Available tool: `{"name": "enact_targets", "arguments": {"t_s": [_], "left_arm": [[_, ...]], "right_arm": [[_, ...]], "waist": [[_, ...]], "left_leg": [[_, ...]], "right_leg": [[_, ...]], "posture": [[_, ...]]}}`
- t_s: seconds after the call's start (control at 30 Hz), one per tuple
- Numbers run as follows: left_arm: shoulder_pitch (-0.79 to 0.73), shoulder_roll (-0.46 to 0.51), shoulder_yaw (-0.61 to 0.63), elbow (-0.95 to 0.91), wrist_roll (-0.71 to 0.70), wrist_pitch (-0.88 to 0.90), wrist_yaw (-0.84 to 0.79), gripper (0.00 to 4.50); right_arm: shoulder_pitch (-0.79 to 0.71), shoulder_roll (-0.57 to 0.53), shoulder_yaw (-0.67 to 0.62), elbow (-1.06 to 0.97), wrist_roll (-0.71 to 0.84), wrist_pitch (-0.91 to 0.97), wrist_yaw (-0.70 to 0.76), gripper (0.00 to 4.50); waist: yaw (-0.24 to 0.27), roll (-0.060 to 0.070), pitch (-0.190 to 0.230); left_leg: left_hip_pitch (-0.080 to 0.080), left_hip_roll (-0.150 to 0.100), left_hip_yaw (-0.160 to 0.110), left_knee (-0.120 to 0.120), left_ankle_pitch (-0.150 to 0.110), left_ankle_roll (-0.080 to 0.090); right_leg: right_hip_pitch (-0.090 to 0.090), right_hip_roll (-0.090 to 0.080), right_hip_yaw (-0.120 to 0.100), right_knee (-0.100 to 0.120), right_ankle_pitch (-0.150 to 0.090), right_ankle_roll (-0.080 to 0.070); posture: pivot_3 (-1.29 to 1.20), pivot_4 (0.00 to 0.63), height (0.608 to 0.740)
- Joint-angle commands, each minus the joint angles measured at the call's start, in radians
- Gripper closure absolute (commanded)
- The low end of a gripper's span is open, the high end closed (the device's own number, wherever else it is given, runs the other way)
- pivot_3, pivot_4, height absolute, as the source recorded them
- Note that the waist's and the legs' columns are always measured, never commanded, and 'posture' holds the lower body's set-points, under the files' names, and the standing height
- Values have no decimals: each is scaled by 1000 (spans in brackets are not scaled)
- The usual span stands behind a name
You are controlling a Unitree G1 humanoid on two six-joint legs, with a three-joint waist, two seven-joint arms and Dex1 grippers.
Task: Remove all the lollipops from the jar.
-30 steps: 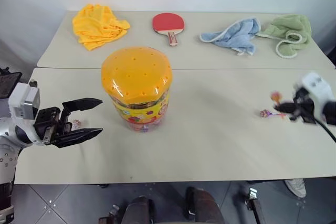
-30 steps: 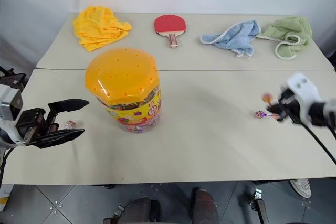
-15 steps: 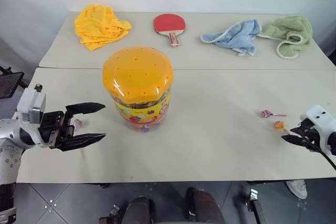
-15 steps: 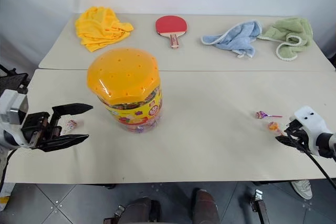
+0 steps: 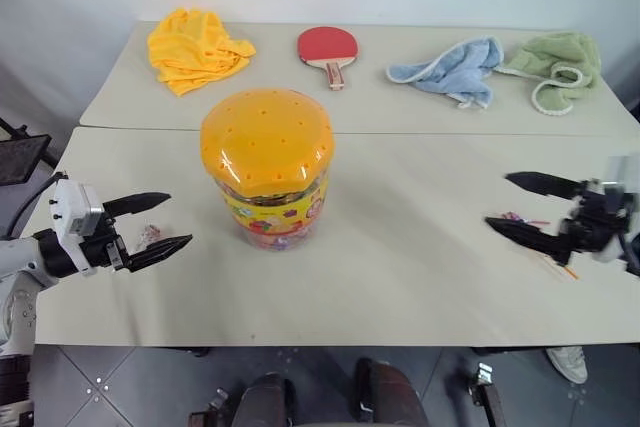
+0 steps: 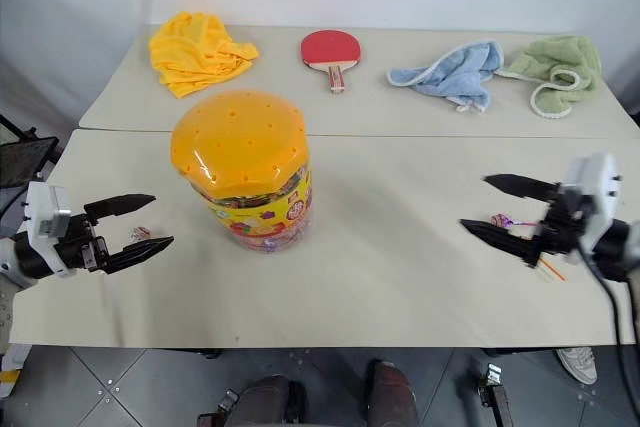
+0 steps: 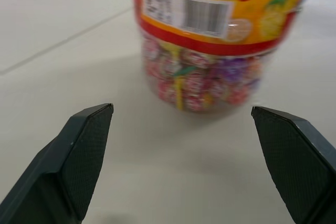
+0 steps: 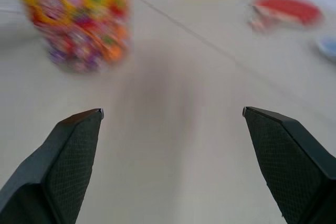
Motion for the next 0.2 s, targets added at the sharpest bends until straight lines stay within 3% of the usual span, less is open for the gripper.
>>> {"name": "enact_targets", "arguments": {"t_s": [0.03,0.2], "left_arm": [[6,-77,-17,-18,68,-101,112,0],[86,-150,-44,-136,70,-85,184,0]], "right_arm": [[-26,114,150,-8,-91,-166,12,47],[-69,235,254,102,-206,-322,-34,47]], "waist": [[1,0,0],[0,-1,0]], "left_leg": [[0,0,0,0,0,0],[-1,-2,0,1,0,1]], "right_leg": [[0,0,0,0,0,0],[0,-1,-1,0,0,1]], "posture": [[0,150,740],[0,150,740]]}}
